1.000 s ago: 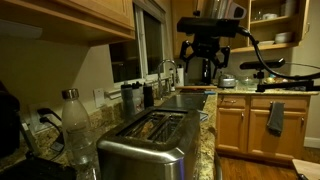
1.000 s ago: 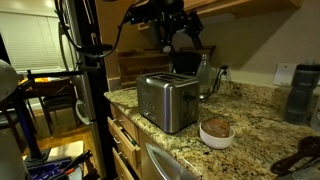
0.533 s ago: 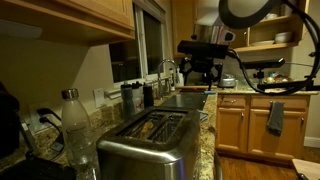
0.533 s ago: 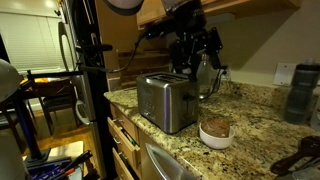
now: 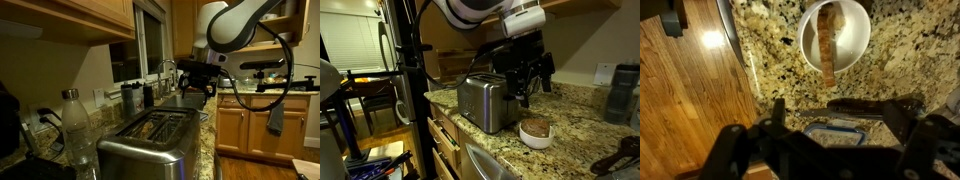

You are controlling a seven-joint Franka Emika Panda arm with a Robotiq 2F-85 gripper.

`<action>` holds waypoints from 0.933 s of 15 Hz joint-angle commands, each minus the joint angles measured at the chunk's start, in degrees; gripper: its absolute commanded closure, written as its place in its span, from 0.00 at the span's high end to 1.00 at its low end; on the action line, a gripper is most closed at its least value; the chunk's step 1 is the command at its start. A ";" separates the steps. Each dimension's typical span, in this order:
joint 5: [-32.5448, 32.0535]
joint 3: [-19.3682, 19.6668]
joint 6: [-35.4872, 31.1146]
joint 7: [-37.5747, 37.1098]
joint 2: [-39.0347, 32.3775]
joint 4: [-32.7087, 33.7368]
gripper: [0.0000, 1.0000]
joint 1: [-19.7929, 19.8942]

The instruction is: Put the slices of bread in the toaster

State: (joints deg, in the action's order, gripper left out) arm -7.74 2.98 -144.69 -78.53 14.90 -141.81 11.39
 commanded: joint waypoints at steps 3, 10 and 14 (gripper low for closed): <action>8.13 1.17 -1.07 6.30 -1.98 0.52 1.00 -0.78; 12.21 1.21 -2.05 9.42 -2.88 0.19 1.00 -0.76; 14.05 1.34 -2.90 11.03 -4.26 0.27 1.00 -0.89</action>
State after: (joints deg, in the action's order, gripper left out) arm 3.93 3.35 -145.55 -69.86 11.87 -141.41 11.26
